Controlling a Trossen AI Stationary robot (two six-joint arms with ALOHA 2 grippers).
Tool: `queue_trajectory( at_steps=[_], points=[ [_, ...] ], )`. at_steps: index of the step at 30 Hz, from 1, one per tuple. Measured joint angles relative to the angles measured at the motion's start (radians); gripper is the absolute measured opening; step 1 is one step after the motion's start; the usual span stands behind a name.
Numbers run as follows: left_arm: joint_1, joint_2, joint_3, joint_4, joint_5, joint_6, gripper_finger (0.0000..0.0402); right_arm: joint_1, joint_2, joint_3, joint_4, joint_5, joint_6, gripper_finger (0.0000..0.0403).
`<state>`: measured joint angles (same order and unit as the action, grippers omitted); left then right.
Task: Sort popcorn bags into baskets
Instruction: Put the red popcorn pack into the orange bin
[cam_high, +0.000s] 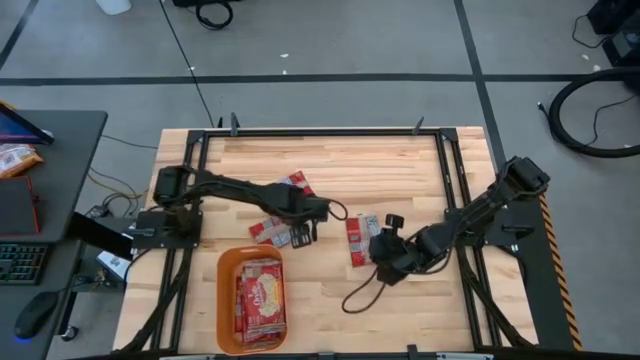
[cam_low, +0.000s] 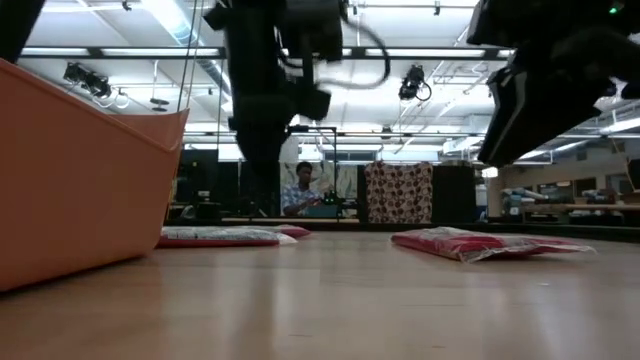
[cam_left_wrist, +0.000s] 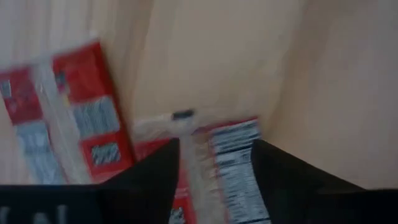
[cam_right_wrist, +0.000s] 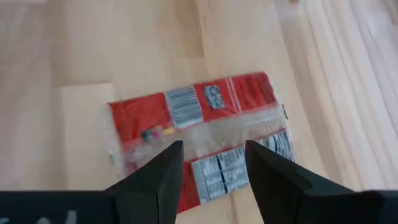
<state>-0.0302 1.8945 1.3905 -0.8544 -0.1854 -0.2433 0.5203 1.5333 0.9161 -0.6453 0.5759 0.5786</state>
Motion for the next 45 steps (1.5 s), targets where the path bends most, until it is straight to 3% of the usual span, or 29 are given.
queue_trajectory(
  at_steps=[5,12,17,27,33,45],
  points=[
    [0.052,0.071,0.008,-0.032,0.064,-0.008,0.0236,0.042,0.002,0.000,0.036,0.046,-0.020,0.0178],
    [0.075,0.144,0.010,-0.043,0.082,0.036,0.0215,0.055,0.002,0.000,0.050,0.060,-0.032,0.0178],
    [0.061,0.161,0.014,-0.038,0.061,0.047,0.0164,0.055,0.002,0.000,0.068,0.061,-0.032,0.0178],
    [0.032,0.163,0.041,-0.027,0.018,0.096,0.0009,0.054,0.002,0.000,0.076,0.061,-0.032,0.0178],
    [0.030,0.158,0.104,-0.052,0.025,0.133,0.0006,0.054,0.003,0.000,0.077,0.060,-0.032,0.0178],
    [-0.032,-0.001,0.214,-0.095,0.052,0.214,0.0002,0.054,0.003,0.000,0.075,0.060,-0.028,0.0178]
  ],
)
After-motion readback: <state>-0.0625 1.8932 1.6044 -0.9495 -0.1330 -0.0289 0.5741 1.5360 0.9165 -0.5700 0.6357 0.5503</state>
